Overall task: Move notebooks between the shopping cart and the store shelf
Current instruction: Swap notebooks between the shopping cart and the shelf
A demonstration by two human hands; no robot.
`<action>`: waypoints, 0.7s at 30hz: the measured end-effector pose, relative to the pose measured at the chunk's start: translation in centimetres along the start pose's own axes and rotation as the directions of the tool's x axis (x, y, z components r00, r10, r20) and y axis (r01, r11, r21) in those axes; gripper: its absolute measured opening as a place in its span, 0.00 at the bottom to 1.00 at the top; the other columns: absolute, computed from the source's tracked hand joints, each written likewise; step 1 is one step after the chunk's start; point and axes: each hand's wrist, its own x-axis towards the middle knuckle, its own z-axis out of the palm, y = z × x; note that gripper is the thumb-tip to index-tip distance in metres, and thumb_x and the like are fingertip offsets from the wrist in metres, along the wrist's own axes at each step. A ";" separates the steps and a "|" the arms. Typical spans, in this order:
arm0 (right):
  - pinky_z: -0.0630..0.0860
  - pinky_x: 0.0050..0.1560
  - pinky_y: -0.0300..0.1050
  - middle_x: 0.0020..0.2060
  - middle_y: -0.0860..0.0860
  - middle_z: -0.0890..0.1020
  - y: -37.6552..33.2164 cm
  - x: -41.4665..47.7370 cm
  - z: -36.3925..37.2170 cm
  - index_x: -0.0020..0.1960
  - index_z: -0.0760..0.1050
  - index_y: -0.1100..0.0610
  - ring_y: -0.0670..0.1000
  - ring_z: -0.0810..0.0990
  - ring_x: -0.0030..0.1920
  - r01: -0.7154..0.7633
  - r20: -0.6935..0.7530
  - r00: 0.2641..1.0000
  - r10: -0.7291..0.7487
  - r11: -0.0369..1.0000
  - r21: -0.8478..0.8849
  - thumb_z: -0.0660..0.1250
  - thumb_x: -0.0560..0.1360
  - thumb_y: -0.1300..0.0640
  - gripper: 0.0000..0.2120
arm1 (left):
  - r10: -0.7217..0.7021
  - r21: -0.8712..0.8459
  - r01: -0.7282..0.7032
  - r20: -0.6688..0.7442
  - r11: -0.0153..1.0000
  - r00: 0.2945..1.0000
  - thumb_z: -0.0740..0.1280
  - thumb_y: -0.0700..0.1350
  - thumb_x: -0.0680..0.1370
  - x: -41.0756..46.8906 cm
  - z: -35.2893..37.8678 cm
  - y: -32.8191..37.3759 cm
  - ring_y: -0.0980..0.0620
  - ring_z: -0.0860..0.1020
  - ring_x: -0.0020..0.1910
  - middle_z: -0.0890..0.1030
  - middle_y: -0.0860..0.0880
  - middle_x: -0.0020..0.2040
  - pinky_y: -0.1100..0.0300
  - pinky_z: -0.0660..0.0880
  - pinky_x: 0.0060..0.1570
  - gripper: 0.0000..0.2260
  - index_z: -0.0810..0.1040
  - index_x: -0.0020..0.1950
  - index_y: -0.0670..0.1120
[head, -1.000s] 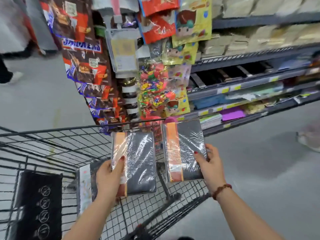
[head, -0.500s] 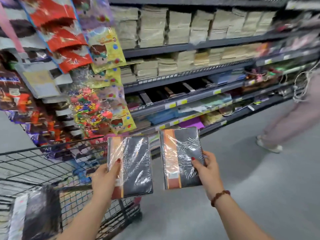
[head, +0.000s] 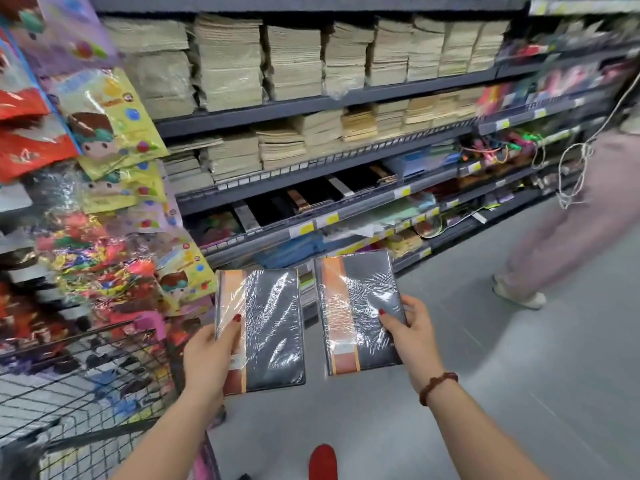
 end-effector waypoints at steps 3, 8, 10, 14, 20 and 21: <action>0.75 0.58 0.61 0.52 0.55 0.82 -0.6 4.8 0.1 0.50 0.70 0.48 0.58 0.81 0.53 -0.002 0.001 1.000 0.002 1.000 -0.018 0.67 0.73 0.65 0.14 | -0.030 -0.041 0.031 0.017 0.999 0.999 0.72 0.53 0.70 3.2 3.4 0.7 0.44 0.78 0.37 0.82 0.40 0.38 0.45 0.76 0.43 0.13 0.79 0.38 0.43; 0.75 0.58 0.61 0.53 0.55 0.81 -2.0 12.6 1.2 0.54 0.70 0.49 0.58 0.81 0.53 -0.032 0.013 0.999 0.033 0.996 -0.081 0.71 0.69 0.58 0.16 | -0.036 -0.041 0.036 -0.011 0.999 0.999 0.71 0.54 0.69 9.0 8.5 2.5 0.41 0.80 0.40 0.83 0.40 0.39 0.43 0.77 0.46 0.14 0.79 0.38 0.43; 0.76 0.57 0.62 0.51 0.55 0.82 -2.4 15.5 1.8 0.51 0.71 0.47 0.59 0.81 0.52 -0.038 0.015 0.999 0.039 0.995 -0.093 0.71 0.67 0.54 0.16 | -0.028 -0.047 0.027 -0.021 0.999 0.999 0.70 0.56 0.67 11.2 10.1 3.2 0.40 0.81 0.40 0.83 0.41 0.39 0.43 0.77 0.46 0.15 0.79 0.39 0.44; 0.76 0.57 0.60 0.53 0.57 0.81 -3.4 20.2 2.7 0.50 0.70 0.46 0.59 0.81 0.53 -0.054 0.030 0.998 0.057 0.995 -0.089 0.70 0.70 0.59 0.14 | -0.044 -0.056 0.042 -0.035 0.998 0.998 0.70 0.53 0.71 13.9 12.5 5.2 0.39 0.82 0.40 0.84 0.40 0.41 0.41 0.78 0.45 0.11 0.79 0.41 0.44; 0.77 0.54 0.53 0.52 0.54 0.80 -4.4 28.0 4.0 0.55 0.70 0.50 0.53 0.80 0.50 -0.029 0.121 0.992 0.046 0.990 -0.135 0.69 0.72 0.61 0.15 | -0.044 -0.052 0.038 -0.125 0.998 0.991 0.70 0.51 0.72 18.2 16.2 5.7 0.41 0.80 0.38 0.82 0.37 0.41 0.41 0.77 0.45 0.12 0.78 0.41 0.41; 0.77 0.52 0.53 0.51 0.54 0.81 -4.5 29.5 4.2 0.55 0.70 0.51 0.53 0.80 0.48 -0.023 0.142 0.989 0.043 0.990 -0.139 0.69 0.72 0.61 0.14 | -0.057 -0.060 0.049 -0.146 0.997 0.988 0.70 0.51 0.71 18.8 16.9 5.7 0.42 0.80 0.38 0.82 0.37 0.41 0.41 0.77 0.46 0.12 0.78 0.41 0.42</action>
